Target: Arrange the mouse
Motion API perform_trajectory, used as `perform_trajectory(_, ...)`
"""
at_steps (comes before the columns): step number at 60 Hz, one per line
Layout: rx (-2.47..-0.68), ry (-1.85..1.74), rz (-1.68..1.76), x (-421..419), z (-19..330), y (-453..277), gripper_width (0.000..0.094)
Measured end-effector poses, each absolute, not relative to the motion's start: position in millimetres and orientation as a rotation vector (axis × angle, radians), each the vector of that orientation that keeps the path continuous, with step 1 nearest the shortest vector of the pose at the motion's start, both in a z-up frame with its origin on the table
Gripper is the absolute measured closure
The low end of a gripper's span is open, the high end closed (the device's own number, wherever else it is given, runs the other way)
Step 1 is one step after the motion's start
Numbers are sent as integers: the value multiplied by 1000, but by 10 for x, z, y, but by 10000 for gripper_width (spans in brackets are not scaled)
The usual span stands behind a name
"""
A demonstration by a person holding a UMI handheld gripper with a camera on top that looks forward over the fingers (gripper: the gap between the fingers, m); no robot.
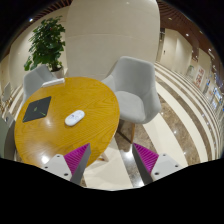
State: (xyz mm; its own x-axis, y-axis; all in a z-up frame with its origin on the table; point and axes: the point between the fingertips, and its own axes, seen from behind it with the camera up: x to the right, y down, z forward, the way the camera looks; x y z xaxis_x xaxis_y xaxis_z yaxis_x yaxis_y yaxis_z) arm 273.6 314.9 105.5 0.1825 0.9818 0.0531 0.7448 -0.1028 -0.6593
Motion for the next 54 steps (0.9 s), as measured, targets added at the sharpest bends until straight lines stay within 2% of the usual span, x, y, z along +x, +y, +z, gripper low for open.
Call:
perform_trajectory(17,-1881,-1685,585,2610,995,2978,71)
perform_trajectory(41,-1761,-1889,729,2247,795,1883,67)
perform_trajectory(54,-1732,-1889,755,1959,604,1708,69)
